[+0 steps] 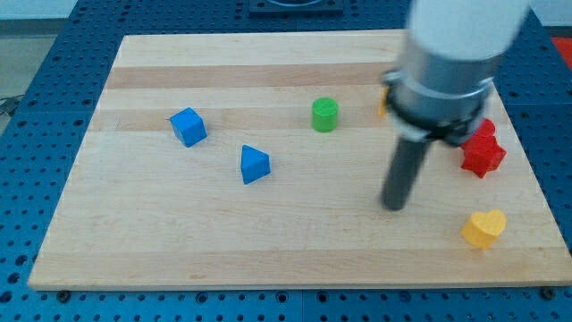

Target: Put the blue triangle to the top side of the yellow heart

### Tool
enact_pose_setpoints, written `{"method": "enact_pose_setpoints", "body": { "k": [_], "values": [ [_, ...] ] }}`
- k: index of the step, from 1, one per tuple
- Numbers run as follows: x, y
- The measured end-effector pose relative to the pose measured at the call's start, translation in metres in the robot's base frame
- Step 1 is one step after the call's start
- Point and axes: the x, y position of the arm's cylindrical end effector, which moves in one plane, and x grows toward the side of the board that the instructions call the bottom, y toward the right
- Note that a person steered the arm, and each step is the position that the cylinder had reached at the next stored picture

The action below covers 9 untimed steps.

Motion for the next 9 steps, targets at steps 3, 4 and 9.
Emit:
{"method": "enact_pose_setpoints", "body": {
  "k": [3, 4, 9],
  "values": [
    [0.071, -0.188],
    [-0.028, -0.214],
    [-0.052, -0.093]
  ]
}}
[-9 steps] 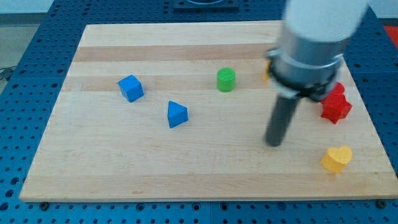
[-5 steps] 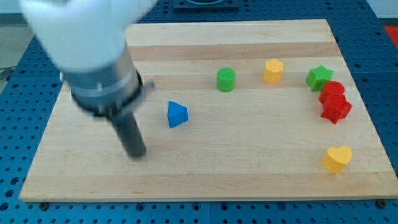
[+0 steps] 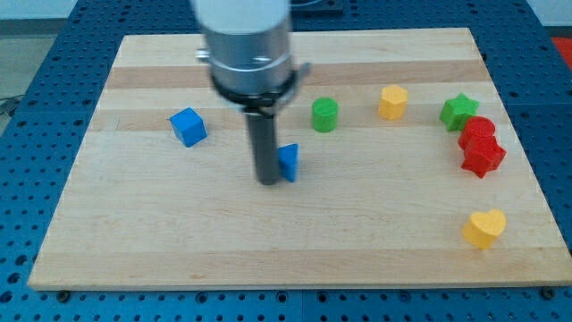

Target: Put the blue triangle to the top side of the yellow heart

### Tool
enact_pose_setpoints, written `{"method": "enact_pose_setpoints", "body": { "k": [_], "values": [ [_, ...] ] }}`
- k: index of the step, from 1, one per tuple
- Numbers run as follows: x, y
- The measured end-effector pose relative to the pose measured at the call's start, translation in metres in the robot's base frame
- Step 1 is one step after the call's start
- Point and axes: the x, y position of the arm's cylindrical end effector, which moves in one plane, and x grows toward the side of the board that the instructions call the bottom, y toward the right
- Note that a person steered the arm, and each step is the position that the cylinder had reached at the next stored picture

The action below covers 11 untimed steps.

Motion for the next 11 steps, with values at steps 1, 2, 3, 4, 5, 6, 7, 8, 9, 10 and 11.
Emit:
{"method": "enact_pose_setpoints", "body": {
  "k": [1, 2, 3, 4, 5, 6, 7, 8, 9, 10, 11],
  "values": [
    [-0.007, 0.072],
    [-0.005, 0.080],
    [0.054, 0.009],
    [0.085, -0.040],
    [0.032, -0.074],
    [-0.060, -0.050],
    [-0.062, -0.047],
    [-0.054, -0.020],
    [-0.029, 0.030],
    [-0.026, 0.096],
    [-0.018, 0.116]
  ]
}}
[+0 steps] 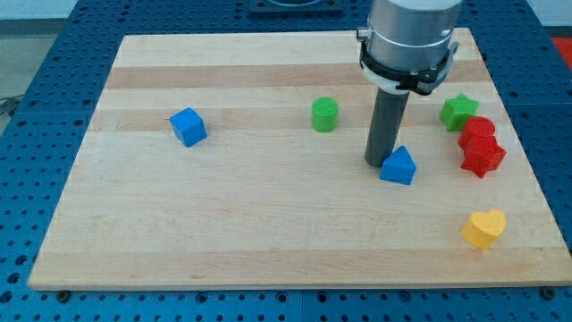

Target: Put the blue triangle to the top side of the yellow heart

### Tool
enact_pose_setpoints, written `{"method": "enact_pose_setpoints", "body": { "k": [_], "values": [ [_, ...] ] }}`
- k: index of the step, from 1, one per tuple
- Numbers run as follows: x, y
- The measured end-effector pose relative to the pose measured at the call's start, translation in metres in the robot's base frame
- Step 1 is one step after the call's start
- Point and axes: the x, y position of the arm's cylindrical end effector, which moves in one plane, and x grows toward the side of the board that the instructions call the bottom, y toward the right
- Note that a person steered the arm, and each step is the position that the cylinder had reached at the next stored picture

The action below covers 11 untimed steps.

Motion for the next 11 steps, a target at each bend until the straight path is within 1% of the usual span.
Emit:
{"method": "enact_pose_setpoints", "body": {
  "k": [1, 2, 3, 5, 6, 9, 10, 11],
  "values": [
    [0.022, 0.005],
    [0.022, 0.010],
    [0.022, 0.048],
    [0.022, 0.068],
    [0.025, 0.089],
    [0.025, 0.091],
    [0.024, 0.057],
    [0.003, 0.020]
  ]
}}
